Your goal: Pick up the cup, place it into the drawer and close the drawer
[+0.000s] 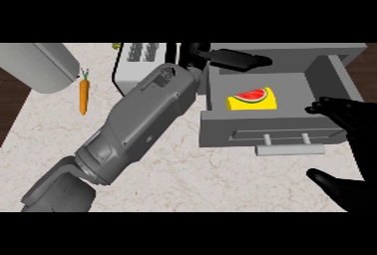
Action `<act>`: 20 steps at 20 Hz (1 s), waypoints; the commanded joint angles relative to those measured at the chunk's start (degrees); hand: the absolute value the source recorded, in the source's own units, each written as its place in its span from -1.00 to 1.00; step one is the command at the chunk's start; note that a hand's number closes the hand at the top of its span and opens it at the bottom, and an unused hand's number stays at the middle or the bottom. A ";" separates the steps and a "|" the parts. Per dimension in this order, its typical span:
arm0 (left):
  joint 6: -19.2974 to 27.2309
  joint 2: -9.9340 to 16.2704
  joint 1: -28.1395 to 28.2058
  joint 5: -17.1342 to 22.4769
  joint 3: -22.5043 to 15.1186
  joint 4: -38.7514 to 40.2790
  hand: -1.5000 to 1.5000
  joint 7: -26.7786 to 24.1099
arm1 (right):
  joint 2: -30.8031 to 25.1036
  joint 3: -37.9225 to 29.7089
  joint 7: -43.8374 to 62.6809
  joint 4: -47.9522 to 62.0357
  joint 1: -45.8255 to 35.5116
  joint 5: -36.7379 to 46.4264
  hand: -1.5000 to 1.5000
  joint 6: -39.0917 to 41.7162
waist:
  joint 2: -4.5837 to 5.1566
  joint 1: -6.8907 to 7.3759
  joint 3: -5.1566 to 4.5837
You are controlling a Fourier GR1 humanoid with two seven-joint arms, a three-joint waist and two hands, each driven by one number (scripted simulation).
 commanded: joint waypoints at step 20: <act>-2.25 24.16 44.67 2.93 5.44 -49.19 -1.00 7.50 | -7.97 5.30 -4.14 4.83 2.79 23.13 1.00 6.82 | -0.42 3.36 -0.02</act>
